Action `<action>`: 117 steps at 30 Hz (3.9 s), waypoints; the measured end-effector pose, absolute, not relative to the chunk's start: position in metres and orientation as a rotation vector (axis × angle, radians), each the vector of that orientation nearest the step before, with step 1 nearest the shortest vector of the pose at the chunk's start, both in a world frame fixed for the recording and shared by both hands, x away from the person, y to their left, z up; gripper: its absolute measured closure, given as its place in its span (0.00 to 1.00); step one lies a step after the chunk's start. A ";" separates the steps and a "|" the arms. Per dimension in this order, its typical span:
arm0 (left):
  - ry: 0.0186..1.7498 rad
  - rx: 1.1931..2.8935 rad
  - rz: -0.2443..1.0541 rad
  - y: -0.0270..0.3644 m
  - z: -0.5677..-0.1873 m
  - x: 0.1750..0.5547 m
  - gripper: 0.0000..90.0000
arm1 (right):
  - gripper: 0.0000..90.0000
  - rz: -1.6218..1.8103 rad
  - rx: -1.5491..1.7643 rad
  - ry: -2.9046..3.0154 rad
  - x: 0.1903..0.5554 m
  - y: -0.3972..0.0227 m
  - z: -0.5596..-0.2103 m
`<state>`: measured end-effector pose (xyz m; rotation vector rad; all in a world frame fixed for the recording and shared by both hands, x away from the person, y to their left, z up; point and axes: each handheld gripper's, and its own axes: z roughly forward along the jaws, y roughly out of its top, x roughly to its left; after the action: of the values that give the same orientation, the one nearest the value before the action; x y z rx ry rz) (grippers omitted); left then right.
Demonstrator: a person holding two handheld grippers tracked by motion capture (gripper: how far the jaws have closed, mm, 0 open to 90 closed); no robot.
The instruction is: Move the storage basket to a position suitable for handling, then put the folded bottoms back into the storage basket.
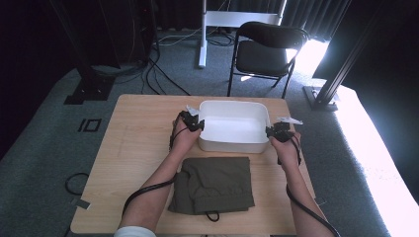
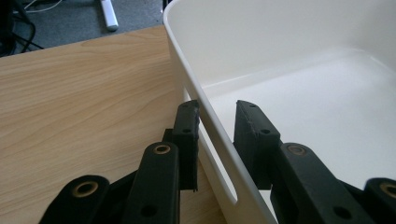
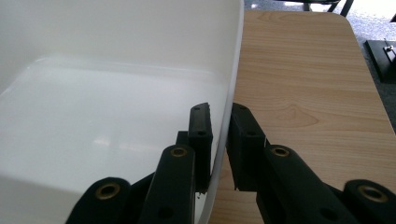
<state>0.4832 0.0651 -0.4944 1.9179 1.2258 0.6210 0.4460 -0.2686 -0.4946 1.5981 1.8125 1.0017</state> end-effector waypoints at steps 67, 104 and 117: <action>1.054 1.933 0.418 0.131 -0.467 0.389 0.19 | 0.15 1.332 1.220 1.925 0.366 -0.240 -0.462; 1.064 2.017 0.336 0.133 -0.502 0.319 0.13 | 0.15 1.264 1.314 2.066 0.317 -0.232 -0.533; 1.126 2.078 0.305 0.130 -0.526 0.294 0.17 | 0.15 1.260 1.330 2.127 0.302 -0.218 -0.549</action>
<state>0.2939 0.1303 -0.5260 2.0779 1.1264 0.3053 0.3022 -0.2178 -0.5494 1.3297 2.1274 1.2603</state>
